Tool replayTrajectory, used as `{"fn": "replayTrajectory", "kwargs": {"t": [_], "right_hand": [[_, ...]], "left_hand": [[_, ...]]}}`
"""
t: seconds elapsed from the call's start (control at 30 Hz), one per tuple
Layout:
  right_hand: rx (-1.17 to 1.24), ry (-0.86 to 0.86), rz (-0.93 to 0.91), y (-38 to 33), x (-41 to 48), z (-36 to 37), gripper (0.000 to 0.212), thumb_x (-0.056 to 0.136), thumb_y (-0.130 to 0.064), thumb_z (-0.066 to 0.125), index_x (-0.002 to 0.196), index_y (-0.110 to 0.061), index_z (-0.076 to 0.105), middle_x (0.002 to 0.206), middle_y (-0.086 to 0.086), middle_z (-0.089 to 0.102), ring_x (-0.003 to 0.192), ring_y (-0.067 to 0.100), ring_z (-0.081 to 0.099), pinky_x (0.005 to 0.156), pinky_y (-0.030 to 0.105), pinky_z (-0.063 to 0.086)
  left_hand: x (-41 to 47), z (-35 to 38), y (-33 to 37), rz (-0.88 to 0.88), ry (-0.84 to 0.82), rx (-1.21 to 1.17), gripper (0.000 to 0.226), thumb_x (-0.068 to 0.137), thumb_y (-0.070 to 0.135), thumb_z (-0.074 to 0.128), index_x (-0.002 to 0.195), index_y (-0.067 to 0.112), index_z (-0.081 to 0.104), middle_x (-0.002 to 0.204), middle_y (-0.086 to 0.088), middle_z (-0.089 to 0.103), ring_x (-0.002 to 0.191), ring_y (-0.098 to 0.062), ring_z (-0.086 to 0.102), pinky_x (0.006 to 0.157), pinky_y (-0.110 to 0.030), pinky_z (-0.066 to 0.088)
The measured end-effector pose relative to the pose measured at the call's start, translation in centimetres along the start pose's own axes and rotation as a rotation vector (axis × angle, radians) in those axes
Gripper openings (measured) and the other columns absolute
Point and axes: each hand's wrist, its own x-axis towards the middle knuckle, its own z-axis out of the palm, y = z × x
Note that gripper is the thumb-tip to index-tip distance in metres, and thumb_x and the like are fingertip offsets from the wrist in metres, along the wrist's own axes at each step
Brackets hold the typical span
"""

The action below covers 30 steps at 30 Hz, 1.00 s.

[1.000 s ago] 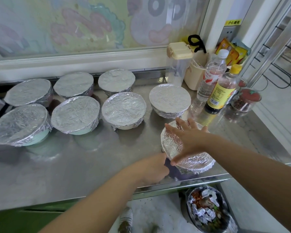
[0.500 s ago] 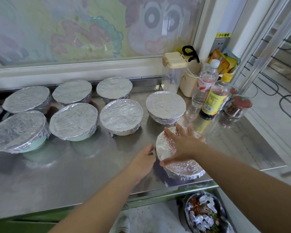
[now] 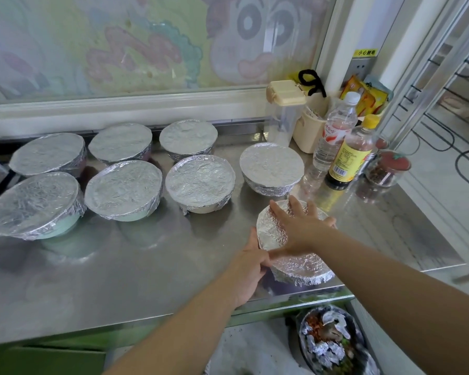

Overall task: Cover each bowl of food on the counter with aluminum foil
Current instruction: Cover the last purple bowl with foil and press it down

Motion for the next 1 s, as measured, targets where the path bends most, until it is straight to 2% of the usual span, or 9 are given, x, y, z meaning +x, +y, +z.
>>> {"fn": "replayTrajectory", "kwargs": {"t": [0.1,0.2,0.23,0.3,0.37,0.47,0.57,0.7,1.0], "right_hand": [[0.050,-0.002,0.061,-0.4,-0.1,0.0,0.141,0.044,-0.102,0.054,0.150,-0.052,-0.025,0.164,-0.001,-0.031,0.151,0.046,-0.017,0.104,0.087,0.010],[0.163,-0.021,0.129,-0.9,0.1,0.3,0.149,0.031,-0.107,0.041,0.149,-0.049,-0.029,0.163,0.002,-0.033,0.148,0.048,-0.024,0.103,0.088,0.004],[0.199,-0.024,0.135,-1.0,0.2,0.3,0.153,0.025,-0.110,0.037,0.148,-0.049,-0.032,0.161,0.003,-0.036,0.146,0.049,-0.027,0.102,0.088,0.000],[0.222,-0.005,0.111,-0.7,0.5,0.0,0.153,0.020,-0.113,0.031,0.143,-0.051,-0.037,0.155,0.002,-0.044,0.143,0.048,-0.033,0.100,0.088,-0.005],[0.158,0.000,0.035,-0.2,0.5,-0.7,0.149,0.026,-0.110,0.041,0.139,-0.055,-0.040,0.151,0.000,-0.048,0.141,0.044,-0.038,0.099,0.088,-0.008],[0.034,-0.102,-0.072,0.4,0.4,-1.3,0.152,0.030,-0.101,0.057,0.143,-0.056,-0.034,0.151,-0.007,-0.046,0.139,0.042,-0.040,0.100,0.088,-0.004],[0.006,-0.163,-0.098,0.0,0.4,-1.5,0.158,0.019,-0.101,0.055,0.144,-0.057,-0.031,0.157,-0.006,-0.041,0.142,0.045,-0.036,0.103,0.088,0.000],[-0.007,-0.158,-0.093,-0.1,0.5,-1.2,0.159,0.017,-0.103,0.053,0.143,-0.057,-0.032,0.159,-0.003,-0.039,0.144,0.047,-0.033,0.106,0.086,0.003],[-0.009,-0.144,-0.107,0.3,1.3,-0.7,0.162,0.010,-0.108,0.046,0.142,-0.056,-0.035,0.160,-0.001,-0.039,0.143,0.047,-0.034,0.111,0.080,0.002]], "left_hand": [[0.5,-0.3,1.1,0.005,0.019,-0.110,0.067,0.066,0.004,0.048,0.131,0.021,0.054,0.128,-0.012,0.055,0.115,-0.029,0.047,0.093,-0.038,0.041],[0.7,-1.4,2.3,0.018,0.098,-0.232,0.023,0.092,0.004,0.040,0.101,0.008,0.060,0.091,-0.015,0.055,0.077,-0.021,0.051,0.070,-0.031,0.042],[0.7,-1.9,2.6,0.021,0.136,-0.258,0.023,0.098,0.006,0.039,0.105,0.013,0.059,0.090,-0.009,0.055,0.074,-0.016,0.052,0.067,-0.029,0.044],[0.8,-2.9,2.3,0.008,0.174,-0.272,0.030,0.101,0.012,0.044,0.128,0.021,0.054,0.101,0.000,0.057,0.088,-0.015,0.055,0.083,-0.034,0.050],[0.2,-3.3,1.6,-0.057,0.241,-0.166,0.042,0.097,0.008,0.048,0.137,0.021,0.050,0.113,-0.003,0.059,0.095,-0.017,0.056,0.091,-0.037,0.049],[-0.6,-2.7,0.5,-0.140,0.231,0.046,0.039,0.094,0.002,0.050,0.130,0.017,0.056,0.098,-0.003,0.060,0.069,-0.009,0.048,0.062,-0.022,0.039],[-1.4,-1.8,0.3,-0.162,0.156,0.009,0.039,0.090,-0.004,0.054,0.124,0.014,0.055,0.084,0.000,0.062,0.054,-0.007,0.046,0.050,-0.018,0.030],[-2.2,-1.7,-0.7,-0.053,0.126,0.021,0.048,0.089,-0.010,0.061,0.126,0.013,0.039,0.107,-0.006,0.065,0.064,-0.014,0.062,0.063,-0.026,0.047],[-2.8,-1.8,-1.6,0.065,0.063,0.027,0.043,0.091,-0.007,0.063,0.120,0.014,0.040,0.091,0.001,0.072,0.075,-0.018,0.070,0.069,-0.026,0.055]]}}
